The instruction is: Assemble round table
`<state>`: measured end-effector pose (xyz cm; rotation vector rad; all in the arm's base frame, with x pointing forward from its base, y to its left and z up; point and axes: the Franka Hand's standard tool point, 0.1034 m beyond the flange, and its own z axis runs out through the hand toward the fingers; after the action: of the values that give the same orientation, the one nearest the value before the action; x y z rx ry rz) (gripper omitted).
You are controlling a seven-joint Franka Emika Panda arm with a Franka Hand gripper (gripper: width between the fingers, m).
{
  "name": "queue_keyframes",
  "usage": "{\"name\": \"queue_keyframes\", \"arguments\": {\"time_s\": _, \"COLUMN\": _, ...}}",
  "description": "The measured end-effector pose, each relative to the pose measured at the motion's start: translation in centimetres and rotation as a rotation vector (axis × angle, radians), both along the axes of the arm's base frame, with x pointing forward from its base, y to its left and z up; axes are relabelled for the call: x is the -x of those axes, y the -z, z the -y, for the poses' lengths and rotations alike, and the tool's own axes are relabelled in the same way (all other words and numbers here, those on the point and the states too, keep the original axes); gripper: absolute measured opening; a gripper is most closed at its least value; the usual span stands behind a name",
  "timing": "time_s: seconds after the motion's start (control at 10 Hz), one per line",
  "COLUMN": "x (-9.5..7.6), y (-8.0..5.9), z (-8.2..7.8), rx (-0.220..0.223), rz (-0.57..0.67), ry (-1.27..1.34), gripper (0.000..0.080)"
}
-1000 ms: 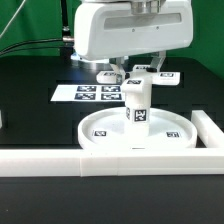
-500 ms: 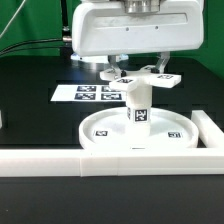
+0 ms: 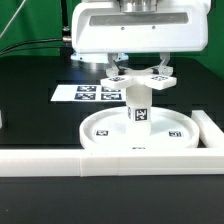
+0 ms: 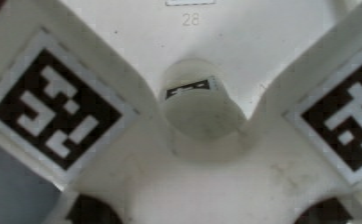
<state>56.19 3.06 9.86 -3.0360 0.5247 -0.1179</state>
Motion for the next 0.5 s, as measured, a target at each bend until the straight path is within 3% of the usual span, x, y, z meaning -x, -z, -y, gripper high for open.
{"name": "queue_keyframes", "arguments": {"time_s": 0.5, "x": 0.12, "y": -0.04, "z": -0.45, "rx": -0.042, "rz": -0.016, "ry": 0.358, "gripper": 0.0445}}
